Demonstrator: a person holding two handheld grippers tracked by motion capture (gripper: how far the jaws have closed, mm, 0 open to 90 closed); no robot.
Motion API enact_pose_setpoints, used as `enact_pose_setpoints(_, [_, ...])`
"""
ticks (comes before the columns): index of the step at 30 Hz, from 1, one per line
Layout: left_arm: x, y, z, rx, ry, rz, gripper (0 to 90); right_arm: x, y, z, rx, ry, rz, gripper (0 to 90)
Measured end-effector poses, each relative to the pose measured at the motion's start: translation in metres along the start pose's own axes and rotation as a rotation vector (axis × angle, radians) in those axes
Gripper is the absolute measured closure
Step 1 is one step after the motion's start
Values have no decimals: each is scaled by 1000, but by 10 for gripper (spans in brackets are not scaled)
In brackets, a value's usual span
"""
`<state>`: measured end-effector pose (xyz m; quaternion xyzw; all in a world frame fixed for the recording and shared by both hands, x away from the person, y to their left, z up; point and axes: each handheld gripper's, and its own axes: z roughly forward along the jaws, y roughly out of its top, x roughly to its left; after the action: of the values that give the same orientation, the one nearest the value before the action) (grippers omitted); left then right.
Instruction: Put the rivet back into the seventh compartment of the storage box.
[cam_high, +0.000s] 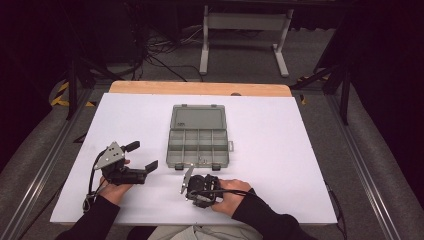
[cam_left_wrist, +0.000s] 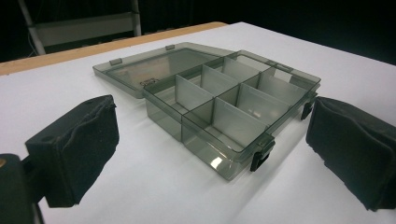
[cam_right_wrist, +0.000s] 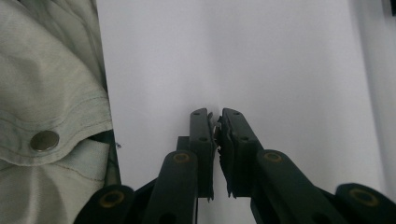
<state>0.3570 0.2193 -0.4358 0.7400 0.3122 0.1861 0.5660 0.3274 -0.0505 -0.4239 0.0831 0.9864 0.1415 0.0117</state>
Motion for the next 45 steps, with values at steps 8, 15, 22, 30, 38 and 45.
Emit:
enact_pose_setpoints(8, [0,0,0,4,0,3,30,-4,4,-19,-49,-13,22,835])
enact_pose_setpoints(15, [0,0,0,5,0,3,30,-13,5,-32,-84,-30,33,835])
enact_pose_setpoints(22, [0,0,0,4,1,2,30,-24,7,-42,-111,-41,53,835])
enact_pose_setpoints(30, [1,0,0,5,3,0,30,-40,9,-51,-132,-62,87,835])
enact_pose_setpoints(38, [1,0,0,3,1,1,30,-59,11,-58,-153,-96,121,835])
enact_pose_setpoints(45, [1,0,0,6,-2,1,30,-73,8,-59,-176,-91,163,835])
